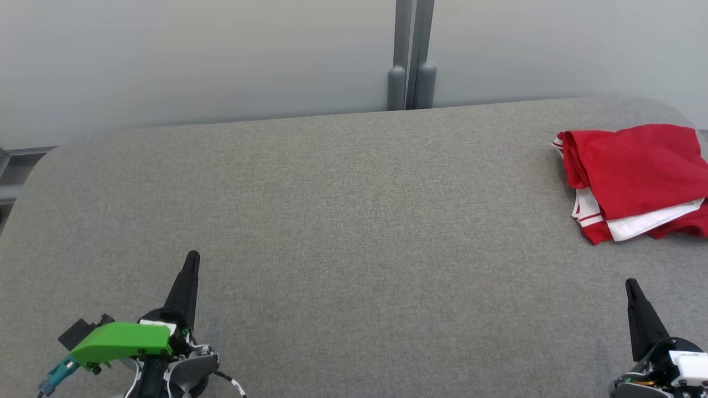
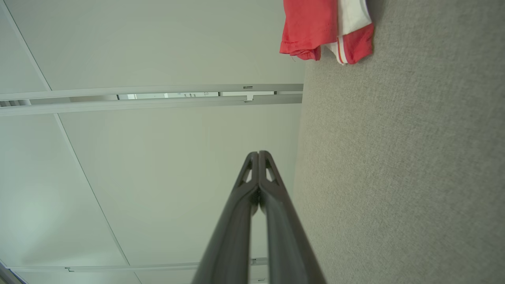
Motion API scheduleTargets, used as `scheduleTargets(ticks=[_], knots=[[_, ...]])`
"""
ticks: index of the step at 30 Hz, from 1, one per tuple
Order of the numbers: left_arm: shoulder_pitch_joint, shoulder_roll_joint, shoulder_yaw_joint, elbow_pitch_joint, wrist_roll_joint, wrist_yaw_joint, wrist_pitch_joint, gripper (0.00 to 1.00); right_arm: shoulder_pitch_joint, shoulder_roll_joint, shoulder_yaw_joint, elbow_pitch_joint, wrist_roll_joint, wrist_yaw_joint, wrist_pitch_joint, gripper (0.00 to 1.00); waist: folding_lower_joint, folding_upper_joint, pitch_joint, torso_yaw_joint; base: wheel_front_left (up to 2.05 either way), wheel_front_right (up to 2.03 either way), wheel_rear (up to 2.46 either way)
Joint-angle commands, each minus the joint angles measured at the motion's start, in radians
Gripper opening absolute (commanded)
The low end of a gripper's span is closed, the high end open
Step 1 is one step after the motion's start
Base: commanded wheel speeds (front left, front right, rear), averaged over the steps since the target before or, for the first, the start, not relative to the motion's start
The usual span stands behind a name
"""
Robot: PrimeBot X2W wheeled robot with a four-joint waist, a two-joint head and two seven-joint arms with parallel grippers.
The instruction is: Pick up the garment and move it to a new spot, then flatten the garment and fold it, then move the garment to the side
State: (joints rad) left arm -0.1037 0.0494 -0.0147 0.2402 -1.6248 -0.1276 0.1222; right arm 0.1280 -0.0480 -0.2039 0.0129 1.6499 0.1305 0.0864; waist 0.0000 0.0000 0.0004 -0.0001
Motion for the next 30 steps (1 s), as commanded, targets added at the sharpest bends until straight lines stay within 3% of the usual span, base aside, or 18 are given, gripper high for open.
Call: scheduleTargets(ticks=[1, 30], knots=[[-0.012, 0.001, 0.002, -0.001, -0.004, -0.006, 0.002, 0.0, 0.008, -0.004, -0.002, -0.004, 0.002, 0.0, 0.001, 0.0, 0.0, 0.0, 0.0, 0.0, 0.0, 0.0, 0.0], [-0.012, 0.001, 0.002, -0.001, -0.004, -0.006, 0.002, 0.0, 0.008, -0.004, -0.002, -0.004, 0.002, 0.0, 0.001, 0.0, 0.0, 0.0, 0.0, 0.0, 0.0, 0.0, 0.0]])
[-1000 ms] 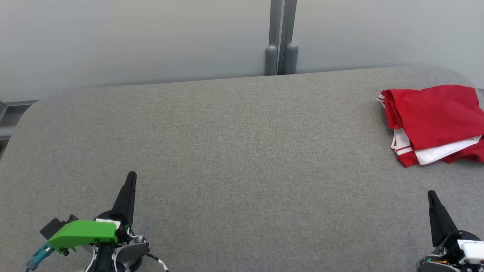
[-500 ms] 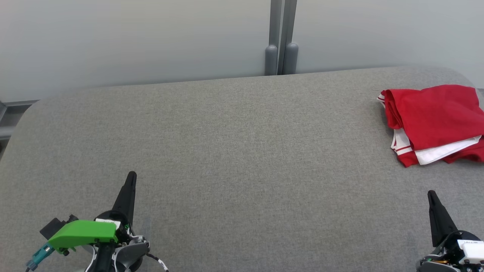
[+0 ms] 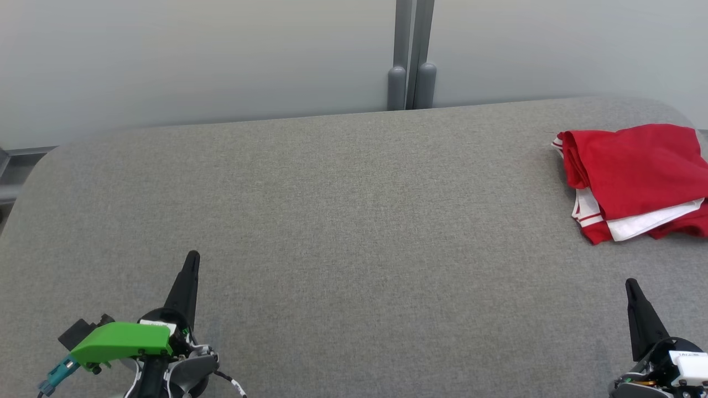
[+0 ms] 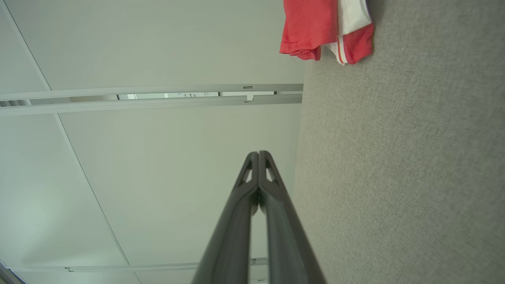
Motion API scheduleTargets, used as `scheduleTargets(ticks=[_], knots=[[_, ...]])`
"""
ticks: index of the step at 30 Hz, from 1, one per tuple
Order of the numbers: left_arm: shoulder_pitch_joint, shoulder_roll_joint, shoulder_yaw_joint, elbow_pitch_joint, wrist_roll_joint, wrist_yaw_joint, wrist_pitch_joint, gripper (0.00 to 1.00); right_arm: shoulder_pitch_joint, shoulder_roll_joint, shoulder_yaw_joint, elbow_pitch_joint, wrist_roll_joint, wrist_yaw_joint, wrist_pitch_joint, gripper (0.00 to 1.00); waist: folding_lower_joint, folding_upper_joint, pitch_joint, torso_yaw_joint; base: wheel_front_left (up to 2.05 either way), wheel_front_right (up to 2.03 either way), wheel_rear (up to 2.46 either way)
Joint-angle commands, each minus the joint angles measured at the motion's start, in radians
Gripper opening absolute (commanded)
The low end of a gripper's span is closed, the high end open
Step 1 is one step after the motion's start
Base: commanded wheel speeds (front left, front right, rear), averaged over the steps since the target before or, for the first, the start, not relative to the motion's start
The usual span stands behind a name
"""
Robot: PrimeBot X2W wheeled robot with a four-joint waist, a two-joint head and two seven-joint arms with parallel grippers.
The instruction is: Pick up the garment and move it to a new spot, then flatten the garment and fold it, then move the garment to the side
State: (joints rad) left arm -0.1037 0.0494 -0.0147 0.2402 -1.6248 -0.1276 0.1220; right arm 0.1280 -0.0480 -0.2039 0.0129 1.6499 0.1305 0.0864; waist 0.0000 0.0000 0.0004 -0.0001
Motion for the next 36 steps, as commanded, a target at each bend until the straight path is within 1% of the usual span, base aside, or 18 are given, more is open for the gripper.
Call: scheduleTargets(ticks=[1, 36], knots=[[-0.012, 0.001, 0.002, -0.001, -0.004, -0.006, 0.002, 0.0, 0.008, -0.004, -0.002, -0.004, 0.002, 0.0, 0.001, 0.0, 0.0, 0.0, 0.0, 0.0, 0.0, 0.0, 0.0], [-0.012, 0.001, 0.002, -0.001, -0.004, -0.006, 0.002, 0.0, 0.008, -0.004, -0.002, -0.004, 0.002, 0.0, 0.001, 0.0, 0.0, 0.0, 0.0, 0.0, 0.0, 0.0, 0.0]])
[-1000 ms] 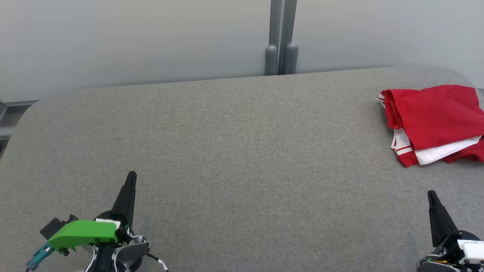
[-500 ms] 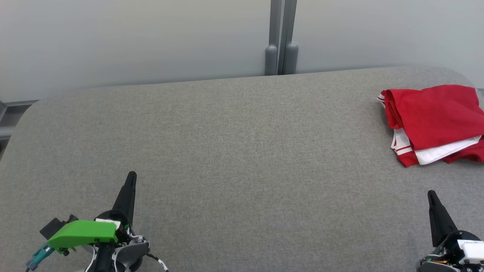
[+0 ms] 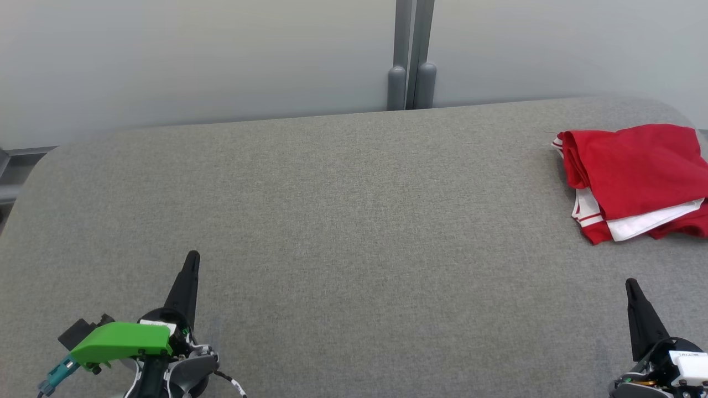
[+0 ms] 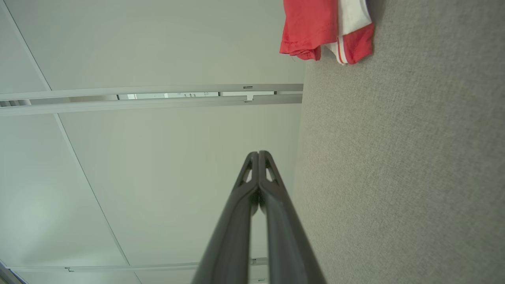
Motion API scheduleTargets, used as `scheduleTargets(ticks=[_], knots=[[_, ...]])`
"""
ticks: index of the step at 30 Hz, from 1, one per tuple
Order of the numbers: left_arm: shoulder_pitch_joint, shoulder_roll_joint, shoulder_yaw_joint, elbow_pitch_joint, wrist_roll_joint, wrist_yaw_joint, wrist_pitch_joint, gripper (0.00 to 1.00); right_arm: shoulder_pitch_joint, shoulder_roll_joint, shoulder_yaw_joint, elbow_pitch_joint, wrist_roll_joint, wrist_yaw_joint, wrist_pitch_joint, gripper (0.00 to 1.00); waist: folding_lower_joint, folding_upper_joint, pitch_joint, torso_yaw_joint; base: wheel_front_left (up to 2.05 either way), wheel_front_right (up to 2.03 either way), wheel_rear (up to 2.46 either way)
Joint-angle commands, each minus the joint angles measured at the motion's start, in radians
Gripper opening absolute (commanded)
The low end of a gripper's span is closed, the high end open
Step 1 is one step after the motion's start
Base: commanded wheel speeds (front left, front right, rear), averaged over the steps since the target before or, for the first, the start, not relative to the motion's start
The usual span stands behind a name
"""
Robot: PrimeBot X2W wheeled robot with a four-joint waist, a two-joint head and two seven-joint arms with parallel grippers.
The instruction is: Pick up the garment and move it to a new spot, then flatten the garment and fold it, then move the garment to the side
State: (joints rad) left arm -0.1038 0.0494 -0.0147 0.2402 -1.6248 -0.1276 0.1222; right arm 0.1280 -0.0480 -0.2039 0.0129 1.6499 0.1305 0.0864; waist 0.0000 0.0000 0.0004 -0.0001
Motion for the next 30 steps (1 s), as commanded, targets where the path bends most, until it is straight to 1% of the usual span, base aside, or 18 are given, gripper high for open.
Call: scheduleTargets(ticks=[1, 30], knots=[[-0.011, 0.001, 0.002, -0.001, -0.004, -0.006, 0.002, 0.0, 0.008, -0.004, -0.002, -0.004, 0.002, 0.0, 0.001, 0.0, 0.0, 0.0, 0.0, 0.0, 0.0, 0.0, 0.0], [-0.011, 0.001, 0.002, -0.001, -0.004, -0.006, 0.002, 0.0, 0.008, -0.004, -0.002, -0.004, 0.002, 0.0, 0.001, 0.0, 0.0, 0.0, 0.0, 0.0, 0.0, 0.0, 0.0]])
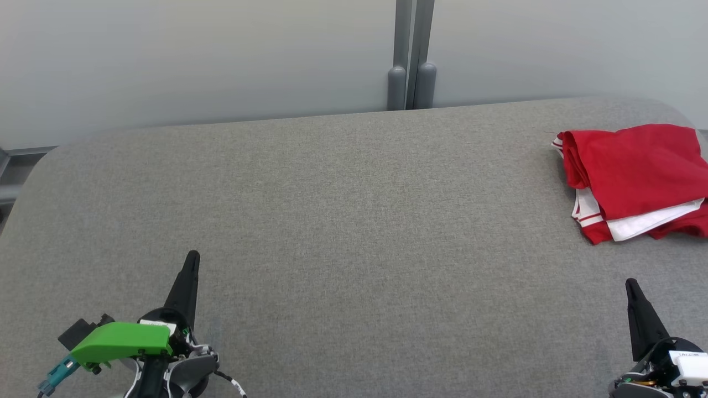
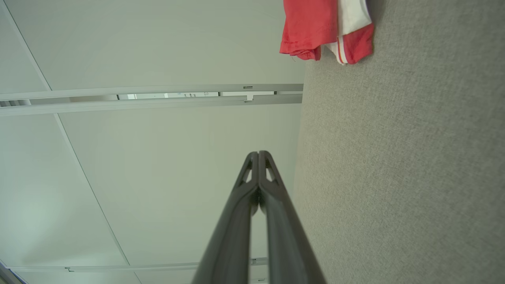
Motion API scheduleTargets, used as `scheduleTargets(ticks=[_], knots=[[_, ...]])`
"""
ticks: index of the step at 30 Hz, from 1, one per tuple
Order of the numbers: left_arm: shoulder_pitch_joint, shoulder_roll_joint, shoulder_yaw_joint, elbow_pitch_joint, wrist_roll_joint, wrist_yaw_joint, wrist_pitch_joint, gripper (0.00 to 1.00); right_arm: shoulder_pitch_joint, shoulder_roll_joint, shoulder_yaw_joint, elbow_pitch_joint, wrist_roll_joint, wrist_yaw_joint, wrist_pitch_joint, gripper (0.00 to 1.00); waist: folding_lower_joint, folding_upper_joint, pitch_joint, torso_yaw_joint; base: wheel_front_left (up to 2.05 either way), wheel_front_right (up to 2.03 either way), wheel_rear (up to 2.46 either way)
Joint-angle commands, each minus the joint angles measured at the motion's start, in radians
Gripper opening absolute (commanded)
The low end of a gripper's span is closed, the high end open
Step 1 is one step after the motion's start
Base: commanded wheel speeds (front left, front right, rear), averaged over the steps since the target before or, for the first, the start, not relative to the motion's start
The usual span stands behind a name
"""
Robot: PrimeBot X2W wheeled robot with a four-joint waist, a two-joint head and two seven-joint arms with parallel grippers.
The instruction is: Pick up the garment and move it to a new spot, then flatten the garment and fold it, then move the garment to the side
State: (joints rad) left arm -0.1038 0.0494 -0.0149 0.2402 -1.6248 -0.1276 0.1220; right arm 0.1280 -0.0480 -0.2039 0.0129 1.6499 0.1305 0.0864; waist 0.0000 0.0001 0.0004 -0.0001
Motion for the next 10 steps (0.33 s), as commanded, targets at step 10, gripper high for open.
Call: scheduleTargets(ticks=[10], knots=[[-0.012, 0.001, 0.002, -0.001, -0.004, -0.006, 0.002, 0.0, 0.008, -0.004, -0.002, -0.004, 0.002, 0.0, 0.001, 0.0, 0.0, -0.0001, 0.0, 0.0, 0.0, 0.0, 0.0]])
